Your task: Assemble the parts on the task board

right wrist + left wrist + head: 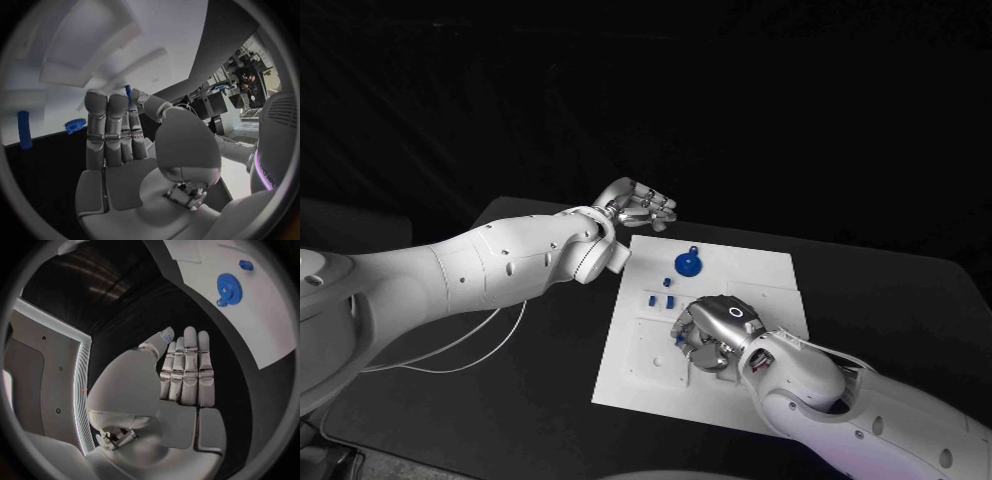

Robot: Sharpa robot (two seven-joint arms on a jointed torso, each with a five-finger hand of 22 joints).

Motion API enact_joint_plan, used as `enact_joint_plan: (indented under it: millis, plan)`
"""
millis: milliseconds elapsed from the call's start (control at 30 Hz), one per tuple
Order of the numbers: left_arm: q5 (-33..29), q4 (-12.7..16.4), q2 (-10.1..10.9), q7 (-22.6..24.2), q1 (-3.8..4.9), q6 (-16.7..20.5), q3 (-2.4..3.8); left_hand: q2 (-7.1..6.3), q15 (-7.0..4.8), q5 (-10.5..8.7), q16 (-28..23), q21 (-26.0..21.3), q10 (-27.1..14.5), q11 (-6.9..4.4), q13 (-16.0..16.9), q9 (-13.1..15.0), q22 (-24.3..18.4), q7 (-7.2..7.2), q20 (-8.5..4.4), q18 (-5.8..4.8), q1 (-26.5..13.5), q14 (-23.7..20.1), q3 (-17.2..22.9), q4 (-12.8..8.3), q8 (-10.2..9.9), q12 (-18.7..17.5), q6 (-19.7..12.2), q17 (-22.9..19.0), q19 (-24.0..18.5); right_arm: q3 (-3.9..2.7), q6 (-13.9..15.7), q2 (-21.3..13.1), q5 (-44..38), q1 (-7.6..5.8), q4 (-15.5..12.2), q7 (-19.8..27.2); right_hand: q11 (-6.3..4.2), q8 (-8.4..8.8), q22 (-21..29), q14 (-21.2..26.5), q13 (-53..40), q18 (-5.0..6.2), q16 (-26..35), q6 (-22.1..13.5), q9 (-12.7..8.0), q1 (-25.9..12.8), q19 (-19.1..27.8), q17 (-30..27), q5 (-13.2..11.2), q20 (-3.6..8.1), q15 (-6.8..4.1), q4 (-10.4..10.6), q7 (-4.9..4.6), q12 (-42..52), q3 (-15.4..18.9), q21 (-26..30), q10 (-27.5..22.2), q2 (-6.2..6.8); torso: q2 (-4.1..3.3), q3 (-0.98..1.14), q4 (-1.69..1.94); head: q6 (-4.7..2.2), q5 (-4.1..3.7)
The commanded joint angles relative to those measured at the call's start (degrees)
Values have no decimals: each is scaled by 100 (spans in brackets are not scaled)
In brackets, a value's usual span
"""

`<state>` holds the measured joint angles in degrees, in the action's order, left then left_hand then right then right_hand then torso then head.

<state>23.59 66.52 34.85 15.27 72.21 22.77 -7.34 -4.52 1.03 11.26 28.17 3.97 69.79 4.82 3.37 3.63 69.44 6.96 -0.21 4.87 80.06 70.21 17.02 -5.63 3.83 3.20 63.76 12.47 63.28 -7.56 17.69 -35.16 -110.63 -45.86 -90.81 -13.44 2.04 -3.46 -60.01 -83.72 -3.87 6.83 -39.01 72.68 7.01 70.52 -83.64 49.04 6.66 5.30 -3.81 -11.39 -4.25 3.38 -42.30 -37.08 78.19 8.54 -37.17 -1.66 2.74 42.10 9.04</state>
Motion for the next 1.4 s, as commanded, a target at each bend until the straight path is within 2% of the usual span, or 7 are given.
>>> enact_joint_plan:
  millis: [33,333,567,733,1033,1233,1400]
  plan:
    - [-39,3,-11,35,-12,-67,5,42,3,-21,-33,-12,-24,5,2,2,-5,19,13,-70,-11,17,-15,11,-15,26,-38,5,44,5,-99,2,-78,11,-6,31,-125,-24,-40,0,-5,84,-39,45,7,-6,-102,-15,40,17,-39,-46,15,17,-5,40,168,-44,1,-2,9,11,5]
    - [-39,4,-18,23,-12,-92,5,42,3,-21,-33,-12,-24,5,2,2,-5,19,13,-70,-11,17,-15,11,-15,26,-38,5,44,75,-323,59,-212,12,94,-99,-117,-23,-51,11,0,87,-26,32,-10,-19,-92,-43,80,10,-32,-46,9,15,21,154,138,-41,-1,-1,16,6,14]
    - [-39,3,-25,21,-12,-101,5,42,3,-21,-33,-12,-24,5,2,2,-5,19,13,-70,-11,17,-15,11,-15,26,-38,5,44,177,-373,114,-182,12,158,-84,-96,-21,-59,7,10,85,-16,-48,-50,-89,-110,-75,599,-5,-13,-2,-15,14,328,266,29,24,-2,-6,15,22,6]
    - [-39,1,-24,10,-12,-110,6,42,3,-21,-33,-12,-24,5,2,2,-5,19,13,-70,-11,17,-15,11,-15,26,-38,5,44,204,-235,122,-97,12,178,-38,-32,-15,-35,2,20,109,-29,-278,-112,-107,-143,-90,738,-42,32,26,-63,10,744,366,-219,49,-1,-3,16,31,1]
    - [-39,0,-12,-13,-12,-121,6,54,4,-28,-37,-12,-31,6,2,3,-16,20,14,-69,-11,15,-16,16,-15,26,-41,12,44,216,128,83,56,12,163,14,172,-19,211,28,29,290,15,-691,-304,-224,-158,-199,742,-181,170,146,-128,18,1344,868,-937,322,0,0,15,29,-10]
    - [-39,0,0,-25,-12,-128,6,53,4,-40,-37,-10,-36,8,2,3,-16,21,13,-69,-6,17,-18,13,-14,26,-43,15,45,217,398,5,135,12,74,31,233,-16,326,31,36,387,42,-871,-310,-12,-223,-336,641,-245,213,215,-87,47,1979,1074,-1232,283,-1,2,21,-5,-44]
    - [-39,-8,10,-28,-12,-126,6,53,4,-40,-37,-10,-36,8,2,3,-16,21,13,-69,-6,17,-18,13,-14,26,-43,15,45,204,492,-109,231,12,-65,34,258,-17,354,37,37,417,34,-943,-311,56,-239,-410,687,-269,234,271,-65,50,2225,1129,-1323,300,3,3,22,-23,-68]
